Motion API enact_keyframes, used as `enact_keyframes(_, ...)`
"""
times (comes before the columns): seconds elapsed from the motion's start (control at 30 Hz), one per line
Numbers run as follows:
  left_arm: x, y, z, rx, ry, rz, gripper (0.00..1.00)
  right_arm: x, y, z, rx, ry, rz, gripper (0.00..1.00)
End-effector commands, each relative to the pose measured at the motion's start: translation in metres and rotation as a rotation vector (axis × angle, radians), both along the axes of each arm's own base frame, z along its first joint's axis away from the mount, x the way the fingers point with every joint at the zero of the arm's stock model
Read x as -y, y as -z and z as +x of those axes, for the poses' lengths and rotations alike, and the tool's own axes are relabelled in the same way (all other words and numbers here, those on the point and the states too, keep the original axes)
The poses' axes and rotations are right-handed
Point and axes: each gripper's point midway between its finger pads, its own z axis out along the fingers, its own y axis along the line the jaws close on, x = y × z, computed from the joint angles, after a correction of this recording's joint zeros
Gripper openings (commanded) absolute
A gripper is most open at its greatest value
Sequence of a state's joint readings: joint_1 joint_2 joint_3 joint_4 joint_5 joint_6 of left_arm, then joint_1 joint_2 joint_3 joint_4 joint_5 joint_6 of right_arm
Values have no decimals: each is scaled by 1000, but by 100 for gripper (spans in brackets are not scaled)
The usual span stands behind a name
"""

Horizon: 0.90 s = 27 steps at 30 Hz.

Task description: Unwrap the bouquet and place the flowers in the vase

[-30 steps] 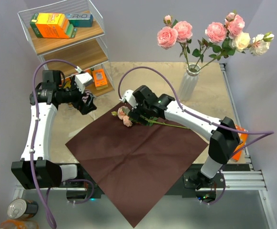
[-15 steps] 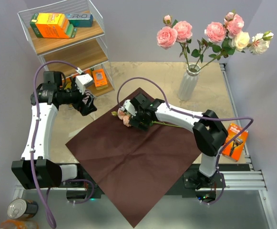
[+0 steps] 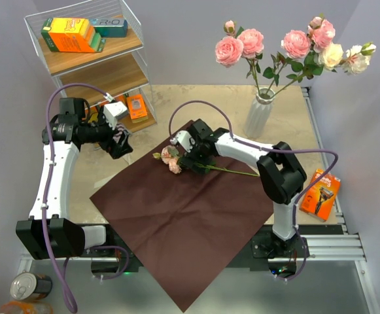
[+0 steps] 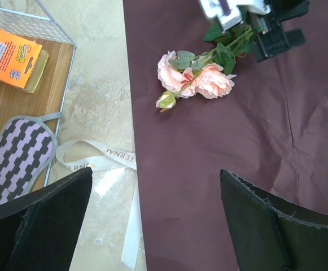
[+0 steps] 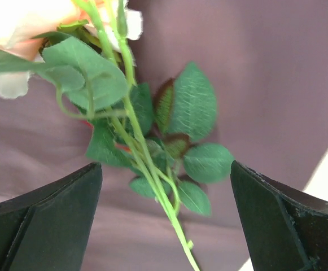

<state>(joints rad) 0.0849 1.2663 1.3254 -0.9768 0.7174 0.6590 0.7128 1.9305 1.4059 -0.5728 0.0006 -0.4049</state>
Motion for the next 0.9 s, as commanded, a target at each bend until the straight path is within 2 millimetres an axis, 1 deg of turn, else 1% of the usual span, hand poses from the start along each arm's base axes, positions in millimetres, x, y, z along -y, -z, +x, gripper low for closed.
enact_keyframes(0.0, -2, -7, 0, 35, 5, 7, 99, -8, 9, -6, -70, -40, 17, 98)
enact_keyframes(0.07, -3, -7, 0, 40, 5, 11, 99, -8, 17, -6, -85, -38, 6, 97)
enact_keyframes(0.13, -4, -8, -1, 42, 3, 16, 99, -9, 18, -4, -89, -33, 11, 96)
enact_keyframes(0.17, -4, -7, -1, 43, 3, 17, 99, -10, 22, -4, -99, -31, 8, 95)
enact_keyframes(0.2, -4, -8, -1, 44, 3, 17, 99, -11, 21, -1, -98, -23, 16, 95)
enact_keyframes(0.37, -4, -7, -1, 44, 7, 18, 99, -18, 25, -1, -163, -30, 69, 88)
enact_keyframes(0.47, -5, -7, 0, 46, 1, 23, 99, -24, 26, -1, -190, -40, 90, 81)
enact_keyframes(0.5, -5, -8, 0, 46, 2, 23, 99, -26, 24, -1, -192, -41, 95, 76)
enact_keyframes(0.6, -6, -10, 1, 52, 0, 26, 99, -26, 26, -1, -204, -43, 98, 69)
enact_keyframes(0.63, -6, -11, 0, 53, 0, 25, 99, -27, 26, -2, -205, -45, 98, 65)
enact_keyframes(0.7, -6, -12, 1, 56, 1, 24, 99, -26, 27, -1, -203, -42, 96, 62)
enact_keyframes(0.77, -6, -14, 1, 61, 0, 25, 99, -27, 28, -2, -207, -42, 98, 56)
enact_keyframes(0.83, -6, -15, 2, 59, -4, 23, 99, -30, 25, -1, -206, -44, 111, 48)
enact_keyframes(0.87, -6, -16, 2, 63, -4, 22, 99, -32, 24, -1, -205, -41, 118, 40)
